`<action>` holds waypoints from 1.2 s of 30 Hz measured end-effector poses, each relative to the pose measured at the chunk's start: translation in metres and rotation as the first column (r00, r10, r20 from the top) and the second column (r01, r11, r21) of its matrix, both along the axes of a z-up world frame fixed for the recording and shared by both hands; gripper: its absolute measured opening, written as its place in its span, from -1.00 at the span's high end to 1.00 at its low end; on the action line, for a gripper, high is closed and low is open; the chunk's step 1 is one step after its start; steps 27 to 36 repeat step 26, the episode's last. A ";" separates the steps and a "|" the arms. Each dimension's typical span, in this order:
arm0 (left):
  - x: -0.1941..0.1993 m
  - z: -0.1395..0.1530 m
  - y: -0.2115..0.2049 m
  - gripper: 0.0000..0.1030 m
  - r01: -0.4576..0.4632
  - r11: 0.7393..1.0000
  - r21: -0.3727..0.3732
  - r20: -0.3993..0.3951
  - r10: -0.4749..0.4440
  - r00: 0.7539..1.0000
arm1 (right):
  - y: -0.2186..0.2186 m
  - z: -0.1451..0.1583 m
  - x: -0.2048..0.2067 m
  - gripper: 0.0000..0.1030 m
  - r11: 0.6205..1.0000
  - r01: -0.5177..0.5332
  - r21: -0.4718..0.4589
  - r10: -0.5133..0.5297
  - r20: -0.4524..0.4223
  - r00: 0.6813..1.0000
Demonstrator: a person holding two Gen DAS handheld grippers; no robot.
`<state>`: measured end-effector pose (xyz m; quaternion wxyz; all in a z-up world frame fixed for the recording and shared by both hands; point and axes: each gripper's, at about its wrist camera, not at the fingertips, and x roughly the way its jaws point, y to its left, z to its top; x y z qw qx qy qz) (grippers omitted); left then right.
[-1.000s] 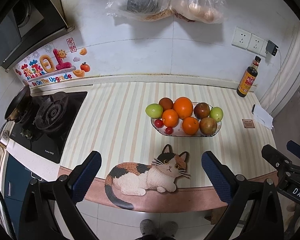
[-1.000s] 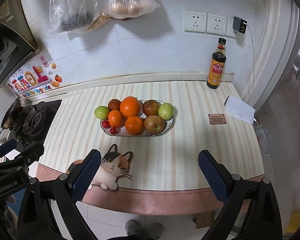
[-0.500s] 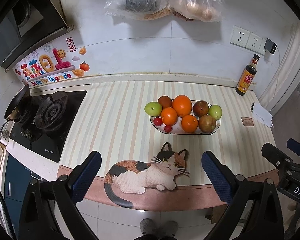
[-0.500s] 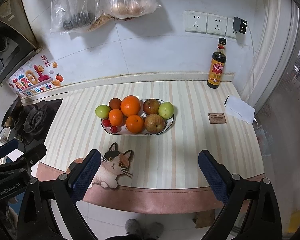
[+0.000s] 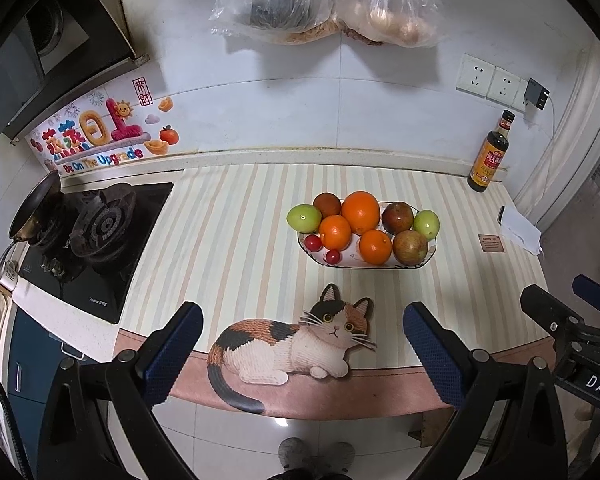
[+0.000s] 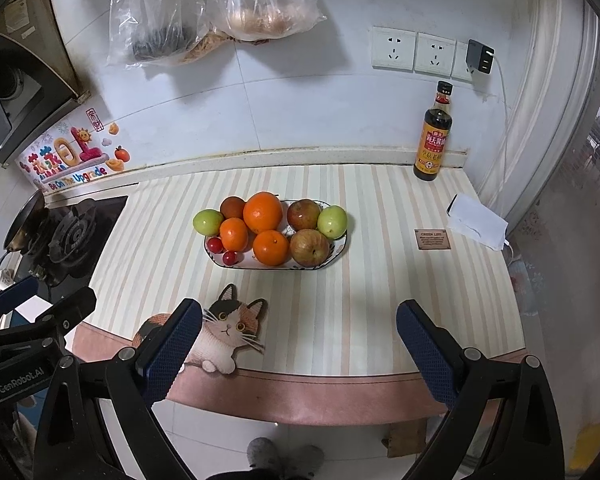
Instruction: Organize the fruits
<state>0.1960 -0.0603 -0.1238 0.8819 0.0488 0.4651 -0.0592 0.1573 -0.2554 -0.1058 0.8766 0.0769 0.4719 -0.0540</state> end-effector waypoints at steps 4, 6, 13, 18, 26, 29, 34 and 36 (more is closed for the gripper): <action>-0.001 0.001 -0.001 -0.99 0.000 1.000 0.001 0.002 0.000 1.000 | 0.000 0.000 0.000 -0.94 1.000 -0.001 0.002 0.001 0.001 1.000; -0.001 0.001 -0.001 -0.99 0.000 1.000 0.003 0.002 0.000 1.000 | -0.001 0.000 -0.001 -0.94 1.000 -0.001 0.000 0.001 0.000 1.000; -0.003 0.002 -0.001 -0.99 0.001 1.000 0.004 0.003 -0.001 1.000 | -0.003 0.002 -0.003 -0.94 1.000 -0.001 0.002 0.001 0.000 1.000; -0.004 0.002 0.000 -0.99 -0.001 1.000 0.002 0.003 0.001 1.000 | -0.004 0.004 -0.005 -0.94 1.000 -0.001 0.002 0.001 0.002 1.000; -0.005 0.004 0.001 -0.99 0.001 1.000 0.005 0.018 -0.001 1.000 | -0.005 0.006 -0.006 -0.94 1.000 -0.007 -0.001 0.007 0.002 1.000; -0.005 0.004 0.001 -0.99 0.001 1.000 0.005 0.018 -0.001 1.000 | -0.005 0.006 -0.006 -0.94 1.000 -0.007 -0.001 0.007 0.002 1.000; -0.005 0.004 0.001 -0.99 0.001 1.000 0.005 0.018 -0.001 1.000 | -0.005 0.006 -0.006 -0.94 1.000 -0.007 -0.001 0.007 0.002 1.000; -0.005 0.004 0.001 -0.99 0.001 1.000 0.005 0.018 -0.001 1.000 | -0.005 0.006 -0.006 -0.94 1.000 -0.007 -0.001 0.007 0.002 1.000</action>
